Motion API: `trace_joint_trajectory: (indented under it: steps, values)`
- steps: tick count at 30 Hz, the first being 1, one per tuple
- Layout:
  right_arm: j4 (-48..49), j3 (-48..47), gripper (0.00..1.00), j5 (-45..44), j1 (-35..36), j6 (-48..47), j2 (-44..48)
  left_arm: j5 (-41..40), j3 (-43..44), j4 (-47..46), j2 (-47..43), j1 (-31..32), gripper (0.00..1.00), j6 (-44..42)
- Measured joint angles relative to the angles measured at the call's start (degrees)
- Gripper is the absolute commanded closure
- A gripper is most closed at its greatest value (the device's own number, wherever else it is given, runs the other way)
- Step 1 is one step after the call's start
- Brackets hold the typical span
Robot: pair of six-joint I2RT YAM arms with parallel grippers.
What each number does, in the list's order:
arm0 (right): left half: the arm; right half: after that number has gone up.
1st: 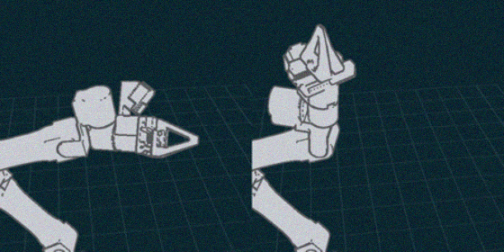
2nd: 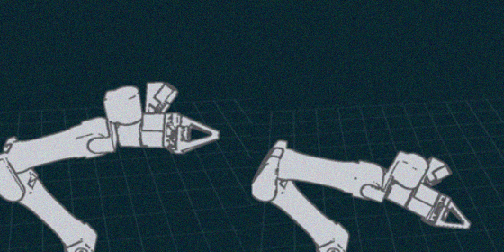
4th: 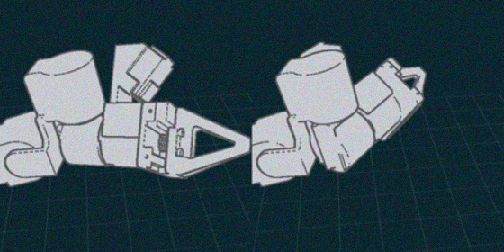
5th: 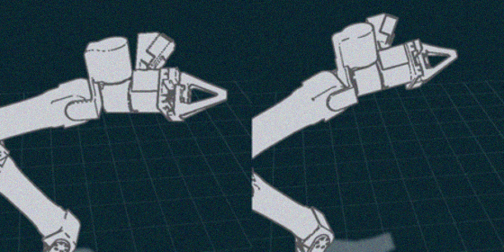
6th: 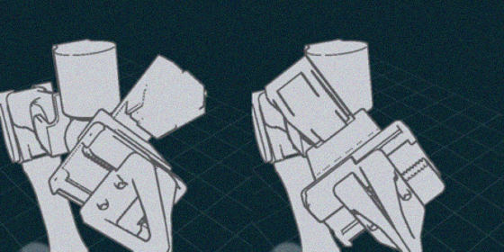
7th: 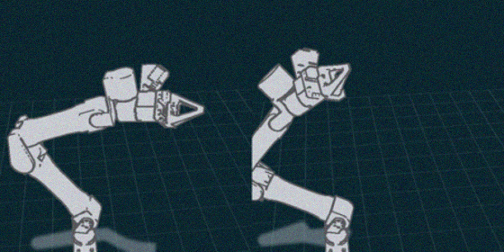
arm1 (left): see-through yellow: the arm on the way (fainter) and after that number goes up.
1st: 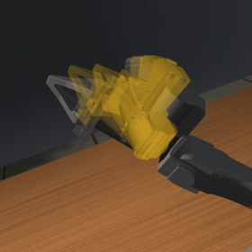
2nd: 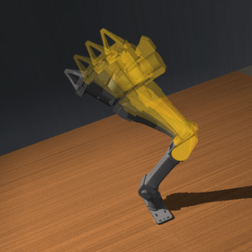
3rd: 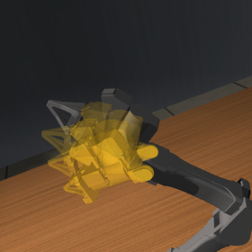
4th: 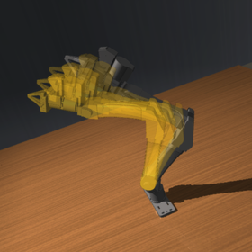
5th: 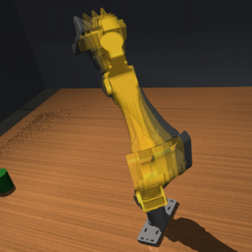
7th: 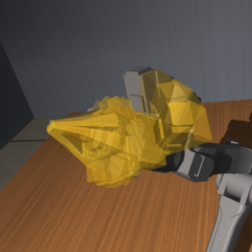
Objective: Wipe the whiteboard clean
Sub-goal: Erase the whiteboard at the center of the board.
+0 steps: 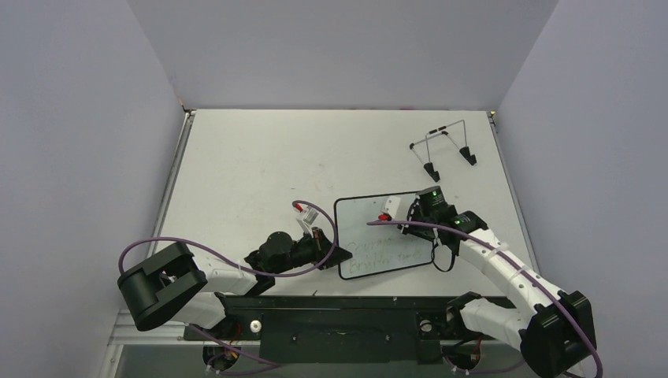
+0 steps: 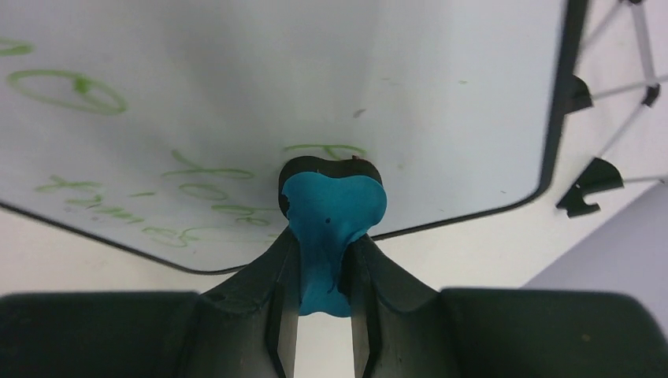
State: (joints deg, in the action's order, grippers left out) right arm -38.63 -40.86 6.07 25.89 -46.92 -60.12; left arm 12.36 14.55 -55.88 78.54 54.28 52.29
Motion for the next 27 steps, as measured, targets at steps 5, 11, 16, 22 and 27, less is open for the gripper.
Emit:
trace_joint_trajectory:
  steps: [5,11,16,22,27]
  values:
    - [5.1,-0.7,1.00,-4.4,0.5,4.4,-1.4,-0.6,0.1,0.0,0.0,0.0,1.00,0.0]
    - [3.2,-1.6,1.00,0.9,4.5,-0.1,-0.8,-0.6,0.1,0.6,-0.4,0.0,1.00,0.0]
    - [1.0,0.5,1.00,1.8,5.9,-2.8,0.3,-0.6,0.1,0.9,-0.4,0.0,1.00,0.0]
    - [4.0,0.5,1.00,-3.1,2.9,1.7,-2.0,-1.2,0.6,1.1,-0.3,-0.2,1.00,0.2]
    - [5.7,-1.2,1.00,-5.2,2.7,4.7,-3.3,-1.9,0.6,1.1,-0.3,-0.4,1.00,-0.1]
